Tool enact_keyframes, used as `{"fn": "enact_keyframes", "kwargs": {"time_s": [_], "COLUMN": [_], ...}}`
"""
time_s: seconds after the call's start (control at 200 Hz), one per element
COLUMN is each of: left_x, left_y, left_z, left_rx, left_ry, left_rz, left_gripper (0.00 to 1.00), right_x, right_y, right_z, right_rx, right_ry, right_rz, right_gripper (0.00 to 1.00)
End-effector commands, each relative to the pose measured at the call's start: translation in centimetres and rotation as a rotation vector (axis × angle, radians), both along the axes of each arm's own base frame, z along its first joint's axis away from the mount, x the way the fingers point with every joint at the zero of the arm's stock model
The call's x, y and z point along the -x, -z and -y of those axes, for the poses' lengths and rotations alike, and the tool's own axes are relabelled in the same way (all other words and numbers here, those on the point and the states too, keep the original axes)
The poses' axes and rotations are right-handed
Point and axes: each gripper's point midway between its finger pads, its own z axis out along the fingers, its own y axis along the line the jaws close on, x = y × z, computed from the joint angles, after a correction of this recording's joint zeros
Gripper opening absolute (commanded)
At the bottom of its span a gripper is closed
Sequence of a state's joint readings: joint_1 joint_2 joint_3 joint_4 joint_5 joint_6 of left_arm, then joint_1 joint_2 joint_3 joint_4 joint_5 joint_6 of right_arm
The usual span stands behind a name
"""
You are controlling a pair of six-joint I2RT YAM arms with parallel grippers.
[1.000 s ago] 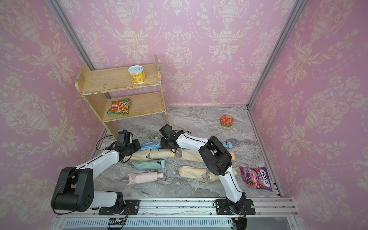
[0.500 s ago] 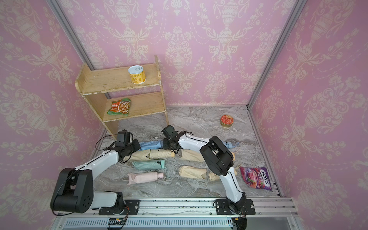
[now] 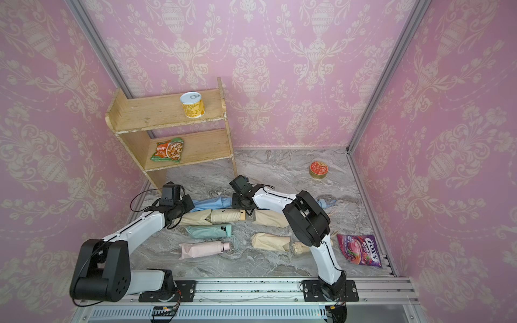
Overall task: Take umbrellas out of sleeves
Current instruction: Take out the umbrella from the umbrella sleeve.
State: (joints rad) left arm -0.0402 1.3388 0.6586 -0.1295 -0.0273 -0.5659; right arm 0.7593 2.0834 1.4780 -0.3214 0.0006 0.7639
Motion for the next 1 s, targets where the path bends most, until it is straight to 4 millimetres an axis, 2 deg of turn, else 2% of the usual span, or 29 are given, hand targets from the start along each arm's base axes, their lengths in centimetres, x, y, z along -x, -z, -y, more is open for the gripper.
{"fn": "enact_keyframes", "kwargs": {"time_s": [0.0,0.175,0.23,0.285,0.37,0.5,0.625,0.816,0.996], "left_x": [0.1,0.2,0.3,0.3,0.2,0.2,0.6,0.8,0.5], "left_y": [-1.3,-2.0,-2.3,-2.8,-3.5,-4.4,-4.1,-3.0,-1.3], "left_z": [-1.8,-2.5,-2.8,-2.9,-2.9,-2.1,-1.2,-0.8,-0.7], "left_rx": [-0.064,-0.067,-0.071,-0.071,-0.065,-0.014,0.039,0.054,0.056], "left_ry": [-0.045,-0.073,-0.084,-0.090,-0.089,-0.071,-0.056,-0.039,-0.037], "left_rz": [0.008,0.024,0.030,0.045,0.066,0.091,0.089,0.054,0.026], "left_gripper": [0.05,0.11,0.18,0.30,0.35,0.46,0.51,0.62,0.67], "right_x": [-0.3,-0.1,0.0,0.3,0.8,0.9,0.4,-0.6,-1.3], "right_y": [-2.2,-4.0,-4.9,-5.8,-7.3,-8.3,-7.8,-5.5,-3.7], "right_z": [1.0,0.6,0.4,0.1,-0.3,-0.6,-0.9,-2.0,-2.6], "right_rx": [-0.010,-0.051,-0.063,-0.074,-0.080,-0.063,-0.017,0.044,0.061], "right_ry": [0.039,0.027,0.020,0.004,-0.021,-0.040,-0.049,-0.081,-0.080], "right_rz": [0.031,0.057,0.073,0.091,0.123,0.149,0.152,0.104,0.071], "right_gripper": [0.45,0.46,0.46,0.48,0.50,0.55,0.61,0.72,0.72]}}
